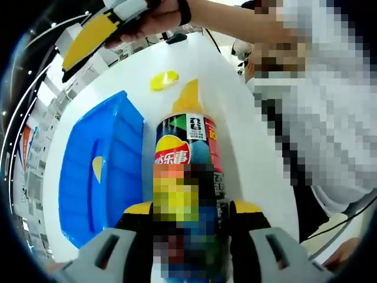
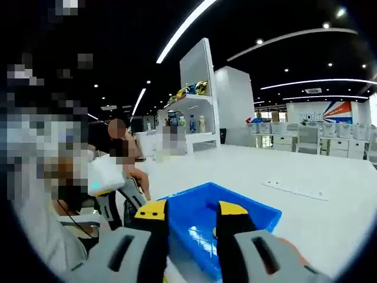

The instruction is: Open the lid of the chip container on the table, take out the chips, place them into the box in front of the container, and close the lid

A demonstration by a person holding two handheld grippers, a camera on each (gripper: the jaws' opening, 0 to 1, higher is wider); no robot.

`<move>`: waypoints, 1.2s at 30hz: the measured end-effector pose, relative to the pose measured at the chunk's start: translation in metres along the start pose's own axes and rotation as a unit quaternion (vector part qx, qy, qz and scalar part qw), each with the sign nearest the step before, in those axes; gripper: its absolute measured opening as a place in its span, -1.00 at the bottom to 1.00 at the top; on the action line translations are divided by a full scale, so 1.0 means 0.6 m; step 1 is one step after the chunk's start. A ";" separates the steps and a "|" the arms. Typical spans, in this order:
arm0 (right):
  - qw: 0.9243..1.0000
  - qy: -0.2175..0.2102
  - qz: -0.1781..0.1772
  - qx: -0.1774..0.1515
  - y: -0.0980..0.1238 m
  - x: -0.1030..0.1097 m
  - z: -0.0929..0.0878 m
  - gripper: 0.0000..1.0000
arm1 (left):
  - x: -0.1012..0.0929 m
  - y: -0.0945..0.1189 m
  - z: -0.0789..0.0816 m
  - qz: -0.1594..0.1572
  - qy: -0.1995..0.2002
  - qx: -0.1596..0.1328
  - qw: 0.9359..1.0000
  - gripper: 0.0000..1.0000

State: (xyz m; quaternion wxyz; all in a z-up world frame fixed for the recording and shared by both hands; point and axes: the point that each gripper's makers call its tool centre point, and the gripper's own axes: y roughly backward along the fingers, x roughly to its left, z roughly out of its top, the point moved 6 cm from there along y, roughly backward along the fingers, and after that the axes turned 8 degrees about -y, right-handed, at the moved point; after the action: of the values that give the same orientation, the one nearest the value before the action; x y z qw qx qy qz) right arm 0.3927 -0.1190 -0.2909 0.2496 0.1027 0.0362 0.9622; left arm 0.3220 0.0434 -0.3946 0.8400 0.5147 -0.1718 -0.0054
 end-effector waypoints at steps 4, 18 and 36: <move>0.999 0.022 0.047 0.005 0.023 0.026 -0.007 -0.36 | 0.001 0.001 -0.001 -0.004 0.000 0.001 1.000 0.01; 0.991 0.070 0.113 0.021 0.131 0.045 -0.065 -0.31 | 0.001 0.001 -0.001 -0.006 0.000 -0.005 1.000 0.01; 0.993 0.013 0.115 0.024 0.207 0.008 -0.147 -0.44 | 0.003 -0.002 -0.002 -0.006 -0.002 -0.003 1.000 0.02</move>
State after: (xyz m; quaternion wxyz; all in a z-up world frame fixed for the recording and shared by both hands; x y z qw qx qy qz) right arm 0.3108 -0.2267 -0.3613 0.1347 0.0995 0.0503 0.9846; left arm 0.3241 0.0433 -0.3958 0.8409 0.5135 -0.1707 -0.0121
